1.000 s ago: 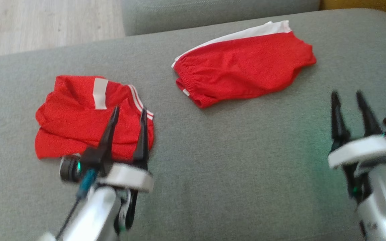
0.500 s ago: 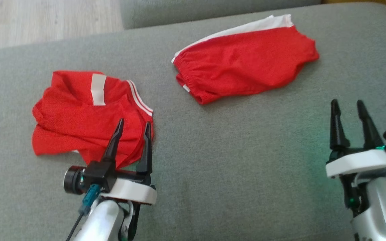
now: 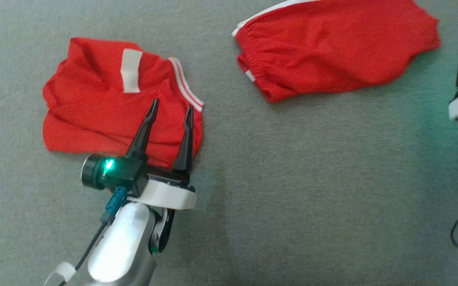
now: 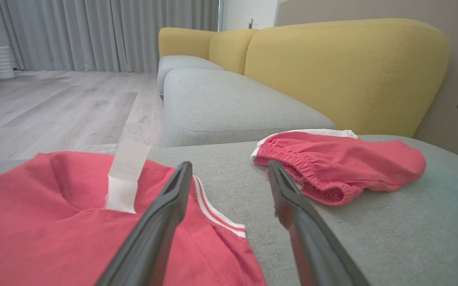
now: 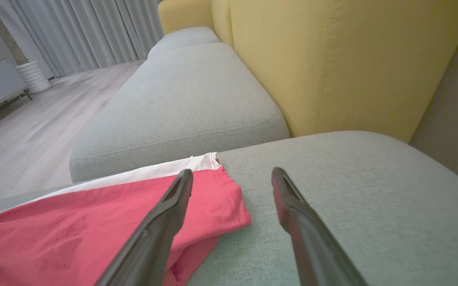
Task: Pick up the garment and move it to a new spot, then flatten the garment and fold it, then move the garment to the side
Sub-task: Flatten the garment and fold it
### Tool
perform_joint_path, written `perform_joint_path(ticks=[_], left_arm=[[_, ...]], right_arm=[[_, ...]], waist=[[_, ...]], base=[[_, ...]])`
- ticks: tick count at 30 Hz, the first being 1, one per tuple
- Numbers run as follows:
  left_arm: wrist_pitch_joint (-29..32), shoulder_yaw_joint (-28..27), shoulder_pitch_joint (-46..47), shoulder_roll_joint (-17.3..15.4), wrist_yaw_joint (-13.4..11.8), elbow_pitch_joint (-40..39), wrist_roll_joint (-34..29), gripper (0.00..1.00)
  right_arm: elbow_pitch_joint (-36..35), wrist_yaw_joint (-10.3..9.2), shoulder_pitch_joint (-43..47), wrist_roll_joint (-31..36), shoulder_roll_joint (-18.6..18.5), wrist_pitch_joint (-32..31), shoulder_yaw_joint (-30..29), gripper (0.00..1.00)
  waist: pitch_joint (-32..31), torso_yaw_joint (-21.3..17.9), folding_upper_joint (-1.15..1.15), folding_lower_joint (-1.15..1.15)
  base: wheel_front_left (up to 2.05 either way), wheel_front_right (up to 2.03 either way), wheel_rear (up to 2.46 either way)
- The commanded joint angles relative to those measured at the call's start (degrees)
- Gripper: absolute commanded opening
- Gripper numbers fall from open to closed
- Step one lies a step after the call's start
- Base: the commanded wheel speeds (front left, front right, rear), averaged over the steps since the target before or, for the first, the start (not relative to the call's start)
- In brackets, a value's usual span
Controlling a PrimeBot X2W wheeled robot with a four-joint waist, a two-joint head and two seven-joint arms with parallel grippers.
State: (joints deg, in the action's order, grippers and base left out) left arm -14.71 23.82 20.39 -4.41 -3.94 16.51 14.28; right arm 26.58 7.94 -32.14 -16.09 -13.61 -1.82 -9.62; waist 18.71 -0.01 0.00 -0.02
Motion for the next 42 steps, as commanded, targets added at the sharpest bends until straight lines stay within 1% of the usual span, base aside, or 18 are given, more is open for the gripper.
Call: perform_joint_path(ticks=[1, 5, 6, 12, 17, 24, 25, 26, 29, 31, 37, 42], left_arm=[[-0.29, -1.86, 2.55, 0.01, 0.31, -1.55, -0.71, 1.0], [-0.29, -1.81, 4.05, 0.55, 0.69, -1.88, -1.16, 1.0], [-0.29, -1.81, 4.05, 0.55, 0.69, -1.88, -1.16, 1.0], [-0.29, -1.24, 5.54, 1.13, 0.93, -2.32, -1.54, 1.0], [-0.29, -0.89, 6.41, 1.35, 0.85, -2.3, -1.56, 1.0], [-0.29, -0.9, 7.05, 1.47, 0.38, -2.4, -1.72, 1.0], [-0.29, -0.93, 7.04, 1.48, 0.32, -2.42, -1.75, 1.0], [-0.29, -0.95, 7.06, 1.48, 0.27, -2.42, -1.78, 1.0], [-0.29, -1.07, 7.07, 1.5, 0.14, -2.34, -1.85, 1.0], [-0.29, -1.28, 6.82, 1.51, 0.05, -2.19, -1.92, 1.0], [-0.29, -1.87, 6.04, 1.52, 0.26, -1.91, -2.0, 1.0], [-0.29, -2.24, 5.14, 1.52, 0.57, -1.67, -2.39, 1.0]], right_arm=[[1.36, -0.45, -4.21, 0.04, -1.68, -2.23, 0.4, 1.0], [8.57, -0.45, -10.11, 0.26, -3.86, -5.7, 0.11, 1.0], [8.57, -0.45, -10.11, 0.26, -3.86, -5.7, 0.11, 1.0], [19.37, -0.45, -16.85, 0.75, -7.31, -10.07, 0.74, 1.0], [24.75, -0.45, -19.37, 1.37, -8.82, -12.42, 4.74, 1.0], [27.77, -0.45, -20.13, -2.08, -9.66, -14.16, 11.99, 1.0], [27.88, -0.45, -20.08, -2.92, -9.72, -14.38, 12.97, 0.4], [27.92, -0.45, -20.11, -3.83, -9.99, -14.4, 13.9, 0.0], [27.53, -0.45, -20.09, -6.43, -10.73, -13.38, 16.33, 0.0], [27.3, -0.45, -20.13, -8.44, -12.08, -10.6, 17.07, 0.0], [28.25, -0.45, -18.24, -11.11, -14.65, -5.66, 17.4, 0.0], [29.15, -0.45, -15.59, -12.53, -16.85, -3.09, 16.42, 0.0]], waist=[[3.03, 2.79, 0.0, 0.02], [5.09, 4.47, 0.0, 0.02], [5.09, 4.47, 0.0, 0.02], [7.44, 6.36, 0.0, 0.02], [8.47, 7.15, 0.0, 0.02], [8.76, 7.37, 0.0, 0.02], [8.72, 7.31, 0.0, 0.02], [8.7, 7.25, 0.0, 0.02], [8.37, 6.9, 0.0, 0.02], [7.65, 6.23, 0.0, 0.02], [5.07, 4.56, 0.0, 0.02], [2.63, 3.08, 0.0, 0.02]], base=[[0.0, 0.0, 0.0], [0.0, 0.0, 0.0], [0.0, 0.0, 0.0], [0.0, 0.0, 0.0], [0.0, 0.0, 0.0], [0.0, 0.0, 0.0], [0.0, 0.0, 0.0], [0.0, 0.0, 0.0], [0.0, 0.0, 0.0], [0.0, 0.0, 0.0], [0.0, 0.0, 0.0], [0.0, 0.0, 0.0]])
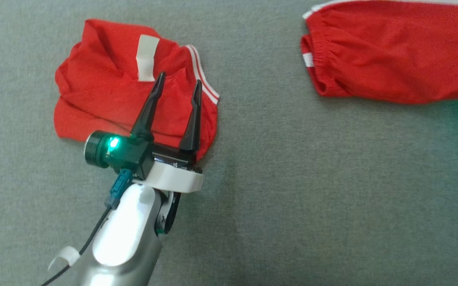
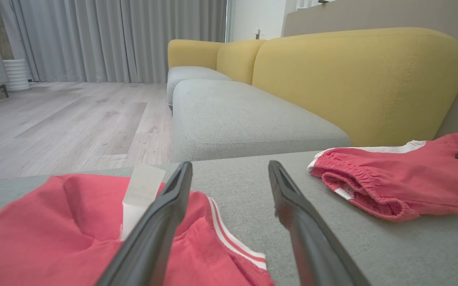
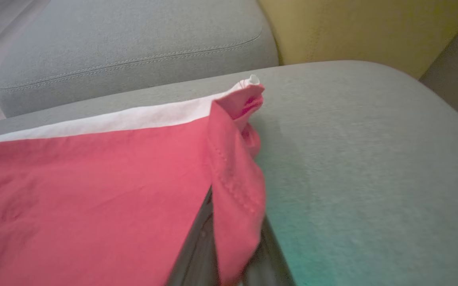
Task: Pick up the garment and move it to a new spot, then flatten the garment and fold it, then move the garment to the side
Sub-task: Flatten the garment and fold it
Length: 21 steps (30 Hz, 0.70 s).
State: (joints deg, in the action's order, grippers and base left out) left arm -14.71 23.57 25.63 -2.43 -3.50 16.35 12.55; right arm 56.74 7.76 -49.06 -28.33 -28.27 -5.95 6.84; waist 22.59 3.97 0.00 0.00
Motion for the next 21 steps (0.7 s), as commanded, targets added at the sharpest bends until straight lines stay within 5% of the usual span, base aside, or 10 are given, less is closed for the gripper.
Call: perform_joint_path(ticks=[1, 10, 21], left_arm=[[-0.29, -2.0, -0.26, -0.45, 0.18, -1.48, -0.73, 1.0], [-0.29, -2.25, -1.68, -0.45, 0.44, -1.33, -0.64, 1.0], [-0.29, -3.18, -3.68, -0.45, 1.04, -0.75, -1.22, 1.0]], right_arm=[[-0.5, -0.27, 1.95, -0.21, -2.69, 1.65, -0.61, 0.0], [5.17, -0.27, 4.86, 1.73, -5.56, 6.05, -5.08, 0.0], [6.6, -0.27, 3.14, 3.71, -0.85, 11.38, -6.07, 0.0]], waist=[[-1.77, -1.12, 0.0, 0.0], [-4.47, -1.68, 0.0, 0.0], [-6.7, -1.03, 0.0, 0.0]], base=[[0.0, 0.0, 0.0], [0.0, 0.0, 0.0], [0.0, 0.0, 0.0]])
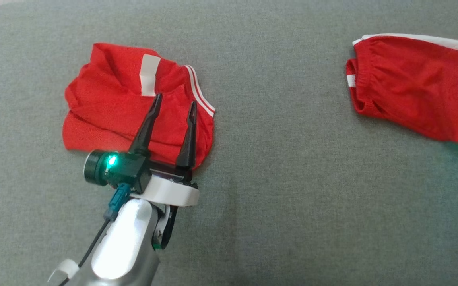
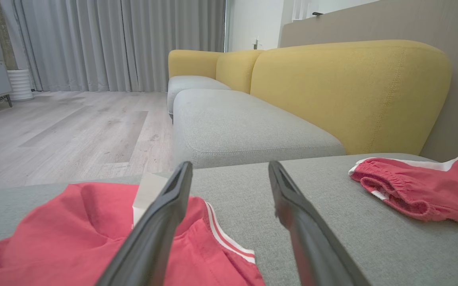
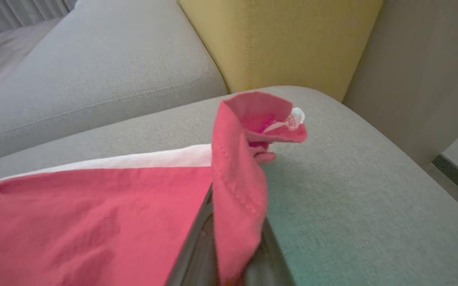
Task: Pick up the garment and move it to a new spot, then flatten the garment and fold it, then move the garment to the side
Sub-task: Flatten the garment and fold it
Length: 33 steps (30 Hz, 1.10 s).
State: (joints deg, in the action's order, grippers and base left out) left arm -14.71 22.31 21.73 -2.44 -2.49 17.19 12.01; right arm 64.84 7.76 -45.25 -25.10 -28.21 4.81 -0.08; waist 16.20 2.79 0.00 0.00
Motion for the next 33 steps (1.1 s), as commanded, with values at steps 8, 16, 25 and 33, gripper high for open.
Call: perform_joint_path(ticks=[8, 16, 25, 33], left_arm=[[-0.29, -2.22, -1.05, -0.44, 0.14, -1.22, -0.79, 1.0], [-0.29, -2.44, -1.6, -0.44, 0.11, -1.34, -0.66, 1.0], [-0.29, -3.5, -1.89, -0.47, -0.03, -1.47, -0.53, 1.0], [-0.29, -3.81, -2.08, -0.46, -0.14, -1.53, -0.49, 1.0]], right_arm=[[-4.81, -0.27, -1.15, -0.2, 2.96, 2.53, 3.57, 0.0], [-11.35, -0.27, -1.33, -3.01, 6.89, 2.35, 9.56, 0.0], [-17.18, -0.27, 1.67, -6.31, 8.72, 0.73, 20.4, 0.0], [-16.96, -0.27, 4.9, -6.96, 7.87, -1.5, 28.5, 0.0]], waist=[[-3.05, 0.67, 0.0, 0.0], [-4.19, 1.5, 0.0, 0.0], [-4.6, 3.5, 0.0, 0.0], [-5.07, 4.31, 0.0, 0.0]], base=[[0.0, 0.0, 0.0], [0.0, 0.0, 0.0], [0.0, 0.0, 0.0], [0.0, 0.0, 0.0]])
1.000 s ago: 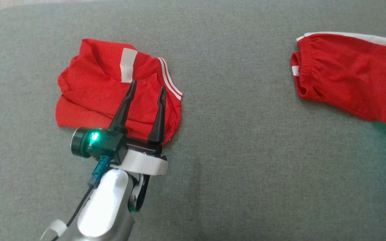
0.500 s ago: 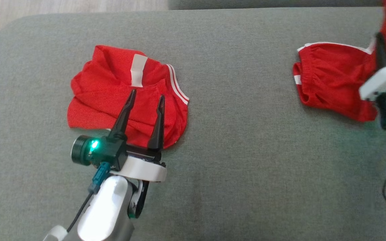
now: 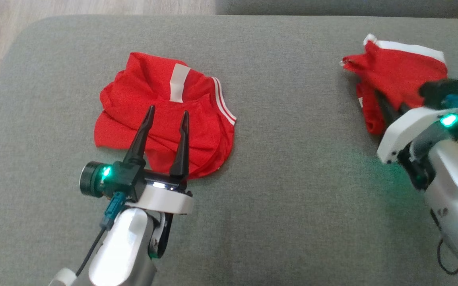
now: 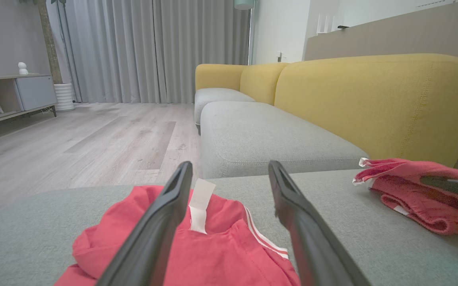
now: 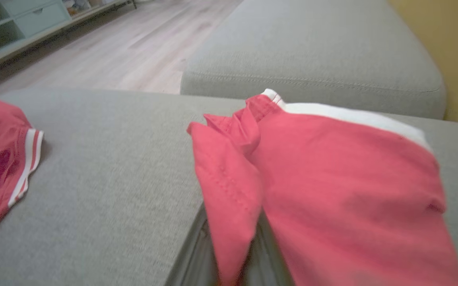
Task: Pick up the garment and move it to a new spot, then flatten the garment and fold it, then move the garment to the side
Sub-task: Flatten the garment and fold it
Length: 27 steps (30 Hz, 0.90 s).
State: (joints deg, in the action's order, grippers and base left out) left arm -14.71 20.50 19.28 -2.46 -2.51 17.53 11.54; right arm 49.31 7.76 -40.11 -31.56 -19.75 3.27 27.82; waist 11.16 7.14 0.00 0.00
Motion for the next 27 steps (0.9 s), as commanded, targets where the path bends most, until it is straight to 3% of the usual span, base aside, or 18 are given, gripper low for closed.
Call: perform_joint_path(ticks=[1, 3, 4, 5, 10, 19, 24, 27], left_arm=[[-0.29, -2.03, 0.3, -0.45, -0.17, -1.88, 0.01, 1.0], [-0.29, -2.09, 0.07, -0.45, -0.22, -1.85, 0.04, 1.0], [-0.29, -2.11, -0.04, -0.45, -0.22, -1.85, 0.06, 1.0], [-0.29, -2.14, -0.12, -0.45, -0.21, -1.85, 0.09, 1.0], [-0.29, -2.56, -0.24, -0.44, -0.07, -2.03, 0.15, 1.0], [-0.29, -3.96, -0.2, -0.44, 0.75, -4.18, 0.28, 1.0], [-0.29, -4.66, -0.82, -0.43, 0.72, -5.33, 0.53, 1.0], [-0.29, -4.71, -1.61, -0.43, 0.77, -5.55, 0.96, 1.0]], right_arm=[[-1.38, -0.27, 0.16, -0.74, -0.7, -0.46, 1.77, 0.0], [-1.11, -0.27, 1.02, -1.35, -0.94, -2.3, 4.48, 0.0], [-1.31, -0.27, 1.19, -1.29, -1.27, -2.41, 5.78, 0.42], [-1.44, -0.27, 1.35, -1.7, -1.47, -2.43, 6.56, 1.0], [-3.53, -0.27, 0.25, -4.5, -3.52, 0.3, 6.76, 1.0], [-6.95, -0.27, -1.38, -3.58, -7.38, 10.0, -3.6, 1.0], [-12.2, -0.27, 3.22, 2.28, -5.53, 11.58, -12.67, 1.0], [-17.86, -0.27, 8.88, 7.12, -2.14, 11.69, -19.22, 1.0]], waist=[[-0.11, -0.12, 0.0, 0.0], [-0.4, -0.48, 0.0, 0.0], [-0.55, -0.74, 0.0, 0.0], [-0.74, -1.03, 0.0, 0.0], [-1.81, -3.46, 0.0, 0.0], [-3.92, -9.03, 0.0, 0.0], [-4.18, -11.41, 0.0, 0.0], [-4.23, -12.29, 0.0, 0.0]], base=[[0.0, 0.0, 0.0], [0.0, 0.0, 0.0], [0.0, 0.0, 0.0], [0.0, 0.0, 0.0], [0.0, 0.0, 0.0], [0.0, 0.0, 0.0], [0.0, 0.0, 0.0], [0.0, 0.0, 0.0]])
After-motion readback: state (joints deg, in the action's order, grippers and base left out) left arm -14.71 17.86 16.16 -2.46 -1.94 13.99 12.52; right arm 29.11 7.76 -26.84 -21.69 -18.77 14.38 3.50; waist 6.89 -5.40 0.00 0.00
